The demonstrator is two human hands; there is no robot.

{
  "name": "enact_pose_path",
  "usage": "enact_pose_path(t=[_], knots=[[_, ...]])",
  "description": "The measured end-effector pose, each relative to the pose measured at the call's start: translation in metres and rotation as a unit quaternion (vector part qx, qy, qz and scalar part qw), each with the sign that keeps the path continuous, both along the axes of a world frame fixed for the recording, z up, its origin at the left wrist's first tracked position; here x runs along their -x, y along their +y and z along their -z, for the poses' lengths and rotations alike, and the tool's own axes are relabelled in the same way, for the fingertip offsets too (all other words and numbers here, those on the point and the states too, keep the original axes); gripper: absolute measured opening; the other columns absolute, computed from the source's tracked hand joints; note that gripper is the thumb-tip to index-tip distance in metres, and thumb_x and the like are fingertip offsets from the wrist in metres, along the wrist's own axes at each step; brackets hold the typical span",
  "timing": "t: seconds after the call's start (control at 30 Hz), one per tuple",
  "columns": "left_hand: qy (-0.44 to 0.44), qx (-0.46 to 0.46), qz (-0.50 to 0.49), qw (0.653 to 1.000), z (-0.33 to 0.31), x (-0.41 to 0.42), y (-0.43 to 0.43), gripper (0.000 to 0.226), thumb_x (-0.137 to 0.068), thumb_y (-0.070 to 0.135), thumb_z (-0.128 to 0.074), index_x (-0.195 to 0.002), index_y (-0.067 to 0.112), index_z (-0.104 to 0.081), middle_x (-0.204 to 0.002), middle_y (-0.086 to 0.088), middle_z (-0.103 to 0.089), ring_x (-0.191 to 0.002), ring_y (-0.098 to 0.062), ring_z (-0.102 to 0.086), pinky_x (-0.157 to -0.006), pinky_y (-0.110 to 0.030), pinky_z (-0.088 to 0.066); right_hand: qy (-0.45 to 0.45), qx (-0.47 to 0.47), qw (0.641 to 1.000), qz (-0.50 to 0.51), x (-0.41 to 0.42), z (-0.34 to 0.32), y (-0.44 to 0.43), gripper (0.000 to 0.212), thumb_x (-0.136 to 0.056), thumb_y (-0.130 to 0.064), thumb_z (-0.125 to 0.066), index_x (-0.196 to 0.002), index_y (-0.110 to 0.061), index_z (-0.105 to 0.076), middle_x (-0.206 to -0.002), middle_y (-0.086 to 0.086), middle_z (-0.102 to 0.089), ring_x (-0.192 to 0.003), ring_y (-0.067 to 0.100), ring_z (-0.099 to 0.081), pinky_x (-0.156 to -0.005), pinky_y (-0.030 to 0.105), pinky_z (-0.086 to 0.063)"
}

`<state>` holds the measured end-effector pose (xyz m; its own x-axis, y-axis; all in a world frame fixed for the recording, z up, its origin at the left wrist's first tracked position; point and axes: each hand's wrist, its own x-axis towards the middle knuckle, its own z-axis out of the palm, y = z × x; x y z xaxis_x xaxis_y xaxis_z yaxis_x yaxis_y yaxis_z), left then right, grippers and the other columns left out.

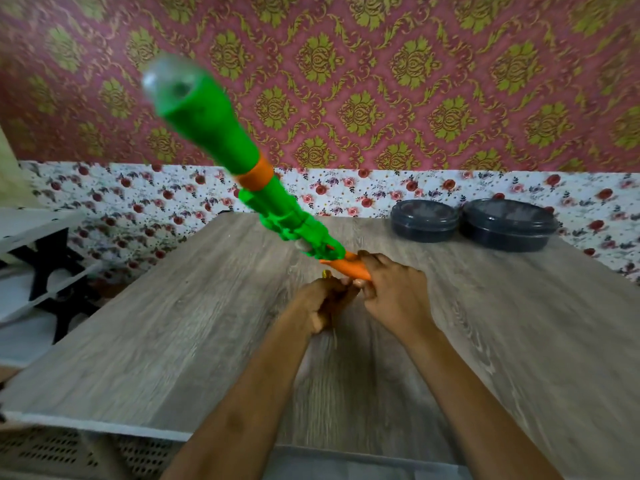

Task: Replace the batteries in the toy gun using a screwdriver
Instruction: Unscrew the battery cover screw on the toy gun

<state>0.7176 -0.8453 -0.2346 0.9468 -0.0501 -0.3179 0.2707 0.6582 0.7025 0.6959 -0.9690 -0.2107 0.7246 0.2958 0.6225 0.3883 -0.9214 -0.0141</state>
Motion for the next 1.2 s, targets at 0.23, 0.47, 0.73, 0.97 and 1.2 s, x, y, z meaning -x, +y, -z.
enact_pose_path(t=[0.23, 0.47, 0.73, 0.97, 1.2], knots=[[-0.053, -0.635, 0.090, 0.766, -0.033, -0.036, 0.025, 0.008, -0.079, 0.006, -0.070, -0.078, 0.000, -0.067, -0.064, -0.009, -0.061, -0.050, -0.012, -0.062, -0.053, -0.021, -0.052, 0.077, -0.229, 0.970, -0.014, -0.009, 0.007, -0.017, 0.053, -0.077, -0.032, -0.057, -0.126, -0.012, -0.057, -0.115, 0.014, -0.067, -0.102, 0.033, -0.063, -0.085, 0.035, -0.047], [-0.059, -0.872, 0.082, 0.479, -0.031, -0.080, 0.037, 0.026, -0.081, 0.014, -0.068, -0.103, -0.001, -0.066, -0.091, -0.014, -0.067, -0.089, -0.025, -0.067, -0.078, -0.031, -0.054, 0.213, -0.441, 0.867, -0.092, -0.031, 0.030, -0.020, 0.026, -0.078, -0.016, -0.067, -0.103, -0.006, -0.068, -0.092, 0.015, -0.071, -0.080, 0.025, -0.063, -0.081, 0.049, -0.052], [-0.090, -0.867, 0.024, 0.489, -0.011, -0.102, 0.049, 0.020, -0.086, 0.010, -0.059, -0.099, 0.003, -0.071, -0.103, -0.017, -0.069, -0.093, -0.030, -0.065, -0.086, -0.036, -0.054, 0.303, -0.599, 0.727, -0.144, -0.032, 0.032, -0.013, 0.021, -0.084, -0.010, -0.064, -0.105, -0.012, -0.066, -0.089, 0.004, -0.066, -0.077, 0.014, -0.061, -0.088, 0.041, -0.052], [-0.124, -0.876, 0.013, 0.466, 0.001, -0.096, 0.049, 0.016, -0.087, 0.006, -0.057, -0.096, 0.003, -0.070, -0.100, -0.018, -0.067, -0.089, -0.030, -0.063, -0.081, -0.038, -0.052, 0.311, -0.618, 0.706, -0.153, -0.031, 0.033, -0.010, 0.019, -0.084, -0.008, -0.064, -0.100, -0.020, -0.064, -0.088, 0.002, -0.065, -0.072, 0.007, -0.058, -0.062, 0.006, -0.044], [-0.146, -0.842, -0.022, 0.519, -0.002, -0.086, 0.055, 0.015, -0.087, 0.008, -0.060, -0.099, 0.003, -0.069, -0.102, -0.016, -0.067, -0.091, -0.031, -0.064, -0.078, -0.034, -0.051, 0.332, -0.594, 0.717, -0.150, -0.028, 0.036, -0.011, 0.013, -0.085, -0.012, -0.063, -0.093, -0.022, -0.064, -0.089, 0.004, -0.067, -0.087, 0.015, -0.060, -0.080, 0.026, -0.046]])
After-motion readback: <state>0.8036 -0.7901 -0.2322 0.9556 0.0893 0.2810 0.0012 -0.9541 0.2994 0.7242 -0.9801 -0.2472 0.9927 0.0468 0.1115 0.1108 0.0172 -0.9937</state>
